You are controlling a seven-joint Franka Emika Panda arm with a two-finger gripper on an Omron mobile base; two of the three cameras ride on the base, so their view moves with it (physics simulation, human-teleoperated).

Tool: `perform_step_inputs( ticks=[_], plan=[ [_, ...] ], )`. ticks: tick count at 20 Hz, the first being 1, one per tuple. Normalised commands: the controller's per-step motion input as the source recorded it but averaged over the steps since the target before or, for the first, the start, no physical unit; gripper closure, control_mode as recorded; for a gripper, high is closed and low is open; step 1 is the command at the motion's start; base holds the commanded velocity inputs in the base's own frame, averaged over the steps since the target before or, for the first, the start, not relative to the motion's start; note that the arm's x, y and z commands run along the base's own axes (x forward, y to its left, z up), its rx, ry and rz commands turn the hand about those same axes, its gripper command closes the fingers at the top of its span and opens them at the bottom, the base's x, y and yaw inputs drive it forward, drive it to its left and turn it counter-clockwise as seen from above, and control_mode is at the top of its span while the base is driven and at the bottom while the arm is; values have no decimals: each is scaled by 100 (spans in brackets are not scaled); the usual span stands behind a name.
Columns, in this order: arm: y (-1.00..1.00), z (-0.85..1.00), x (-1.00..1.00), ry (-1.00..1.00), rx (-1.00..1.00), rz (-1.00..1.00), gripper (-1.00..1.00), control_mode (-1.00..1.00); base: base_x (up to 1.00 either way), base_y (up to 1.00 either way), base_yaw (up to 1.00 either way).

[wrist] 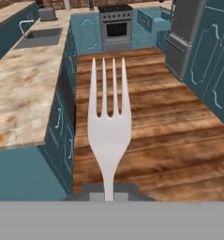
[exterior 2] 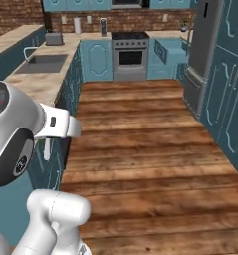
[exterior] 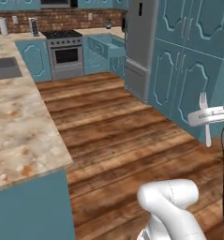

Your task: Pick up the metallic utensils from the counter and place them in the open drawer. Make sure not to pick up any wooden utensils.

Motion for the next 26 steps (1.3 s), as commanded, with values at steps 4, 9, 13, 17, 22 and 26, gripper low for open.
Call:
perform_step_inputs(
  ticks=[4, 9, 13, 17, 22, 26],
  plan=[
    [0, 0, 0, 0, 0, 0, 100, 100, 77, -100, 34],
    [0, 0, 0, 0, 0, 0, 100, 100, 100, -100, 16],
    [0, 0, 0, 0, 0, 0, 100, 100, 100, -88, 1],
    [0, 0, 0, 0, 0, 0, 100, 100, 100, -23, -3],
    [0, 0, 0, 0, 0, 0, 100, 100, 100, 11, -8],
    [0, 0, 0, 0, 0, 0, 100, 100, 100, 0, -5]
  ],
)
